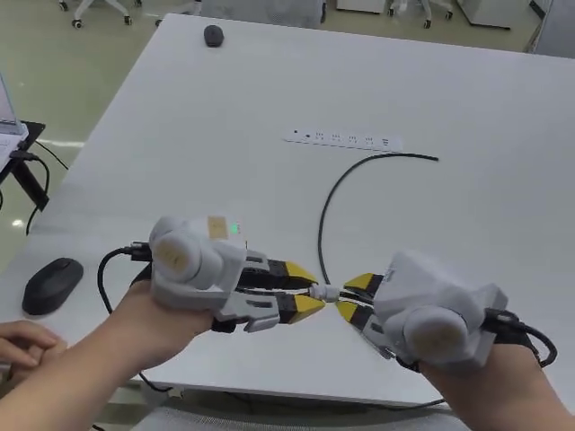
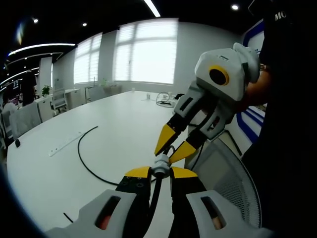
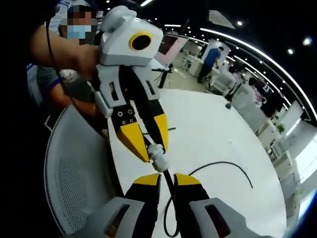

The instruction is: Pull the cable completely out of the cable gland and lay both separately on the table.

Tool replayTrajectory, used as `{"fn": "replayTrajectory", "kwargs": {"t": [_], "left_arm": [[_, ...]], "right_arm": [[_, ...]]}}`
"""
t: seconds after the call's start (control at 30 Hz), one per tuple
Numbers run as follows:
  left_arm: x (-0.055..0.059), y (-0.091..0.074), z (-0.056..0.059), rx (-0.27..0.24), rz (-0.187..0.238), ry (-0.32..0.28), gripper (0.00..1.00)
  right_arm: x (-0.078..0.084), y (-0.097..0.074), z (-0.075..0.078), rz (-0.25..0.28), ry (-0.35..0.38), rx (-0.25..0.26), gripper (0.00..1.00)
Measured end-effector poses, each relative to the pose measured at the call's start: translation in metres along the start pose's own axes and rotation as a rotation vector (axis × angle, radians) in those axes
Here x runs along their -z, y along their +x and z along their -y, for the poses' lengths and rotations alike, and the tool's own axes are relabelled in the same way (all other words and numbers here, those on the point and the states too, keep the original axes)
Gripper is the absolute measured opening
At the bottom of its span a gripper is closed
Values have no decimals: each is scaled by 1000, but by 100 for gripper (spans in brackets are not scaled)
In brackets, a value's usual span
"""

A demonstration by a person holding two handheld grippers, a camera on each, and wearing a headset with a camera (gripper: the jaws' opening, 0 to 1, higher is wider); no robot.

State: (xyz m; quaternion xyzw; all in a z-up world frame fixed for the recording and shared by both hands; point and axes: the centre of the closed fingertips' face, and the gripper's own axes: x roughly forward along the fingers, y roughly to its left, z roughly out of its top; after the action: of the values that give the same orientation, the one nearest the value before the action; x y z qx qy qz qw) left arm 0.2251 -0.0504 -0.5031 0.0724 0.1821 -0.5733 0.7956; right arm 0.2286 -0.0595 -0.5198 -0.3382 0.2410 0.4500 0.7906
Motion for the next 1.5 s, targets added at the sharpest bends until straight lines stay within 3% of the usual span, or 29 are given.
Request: {"fn": "replayTrajectory", "kwargs": {"t": [0.27, 0.67, 1.03, 1.1, 1.33, 1.5], "left_arm": [[3, 0, 1, 4, -4, 0, 15], [2, 6, 3, 5, 6, -18, 15], [-2, 7, 0, -5, 18, -22, 15], [-2, 7, 0, -6, 17, -23, 15], [0, 7, -1, -9, 10, -27, 15], [0, 8, -2, -11, 7, -35, 15]], "right_arm": [[4, 0, 1, -11, -28, 3, 0], [12, -2, 6, 9, 58, -2, 0], [26, -8, 22, 41, 205, 23, 0], [30, -8, 24, 47, 268, 20, 0], [48, -9, 34, 53, 375, 40, 0], [64, -9, 42, 56, 509, 54, 0]]}}
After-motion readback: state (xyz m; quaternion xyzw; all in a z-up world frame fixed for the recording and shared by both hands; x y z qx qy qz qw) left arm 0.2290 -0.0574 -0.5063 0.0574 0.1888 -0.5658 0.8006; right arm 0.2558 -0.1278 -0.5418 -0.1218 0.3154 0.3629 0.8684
